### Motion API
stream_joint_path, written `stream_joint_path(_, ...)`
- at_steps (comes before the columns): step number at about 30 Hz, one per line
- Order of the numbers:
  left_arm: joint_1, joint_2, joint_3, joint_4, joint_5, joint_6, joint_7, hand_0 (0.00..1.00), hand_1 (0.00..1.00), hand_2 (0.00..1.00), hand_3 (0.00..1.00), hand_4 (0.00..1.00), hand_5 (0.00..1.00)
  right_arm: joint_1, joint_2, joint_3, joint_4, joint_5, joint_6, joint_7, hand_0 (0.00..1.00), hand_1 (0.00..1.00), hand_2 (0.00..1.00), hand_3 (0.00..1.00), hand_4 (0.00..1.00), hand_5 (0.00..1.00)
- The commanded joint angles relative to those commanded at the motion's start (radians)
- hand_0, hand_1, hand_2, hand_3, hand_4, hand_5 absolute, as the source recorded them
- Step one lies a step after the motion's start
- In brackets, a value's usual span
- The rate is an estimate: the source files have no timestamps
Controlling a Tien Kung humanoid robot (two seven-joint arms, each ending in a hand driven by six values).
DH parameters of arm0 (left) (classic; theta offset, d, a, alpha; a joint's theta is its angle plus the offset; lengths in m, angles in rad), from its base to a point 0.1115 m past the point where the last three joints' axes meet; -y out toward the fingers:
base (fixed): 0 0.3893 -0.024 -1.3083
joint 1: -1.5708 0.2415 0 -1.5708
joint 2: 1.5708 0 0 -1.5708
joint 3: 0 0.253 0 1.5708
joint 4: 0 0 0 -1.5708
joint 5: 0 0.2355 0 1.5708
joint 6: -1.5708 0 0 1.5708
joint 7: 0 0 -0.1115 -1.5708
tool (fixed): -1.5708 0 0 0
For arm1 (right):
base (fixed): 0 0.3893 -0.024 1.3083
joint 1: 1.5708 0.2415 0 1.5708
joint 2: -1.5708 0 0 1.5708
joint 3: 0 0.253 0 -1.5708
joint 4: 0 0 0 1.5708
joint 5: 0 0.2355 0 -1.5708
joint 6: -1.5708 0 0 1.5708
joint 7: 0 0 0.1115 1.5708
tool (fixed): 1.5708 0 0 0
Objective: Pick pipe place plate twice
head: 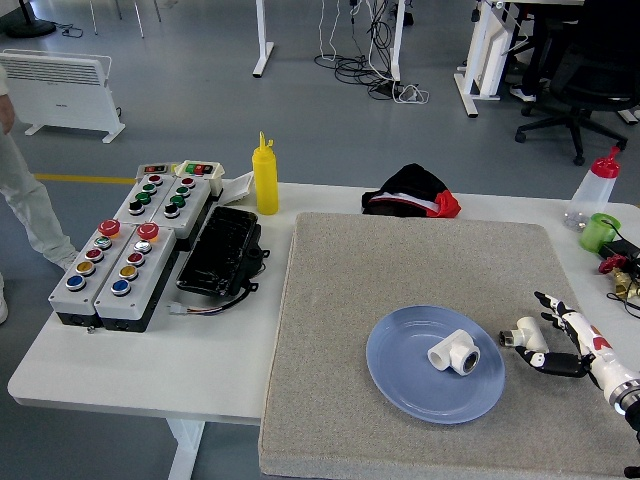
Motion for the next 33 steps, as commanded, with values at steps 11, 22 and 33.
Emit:
stream_joint_path(11, -0.003, -0.001, -0.002, 0.000, 0.002, 0.000, 0.000, 0.585, 0.570, 0.598, 0.588, 0.473, 0.998, 0.006, 0.008, -0.016, -0.038, -0.002, -0.025, 0.050, 0.914, 0.841, 0.885, 0.867, 0.756, 0.233)
stream_joint_path(22, -0.002, -0.002, -0.003, -0.001, 0.006, -0.001, 0.002, 0.586, 0.571, 0.600, 0.589, 0.472, 0.998, 0.005, 0.017, -0.046, -0.062, -0.022, -0.052, 0.093, 0.879, 0.825, 0.833, 0.830, 0.717, 0.186)
stream_joint_path(33, 0.002, -0.004, -0.003, -0.002, 0.010, -0.001, 0.003, 0.586, 0.572, 0.600, 0.591, 0.473, 0.998, 0.013, 0.028, -0.085, -0.096, -0.045, -0.130, 0.127, 0.529, 0.626, 0.629, 0.698, 0.539, 0.003)
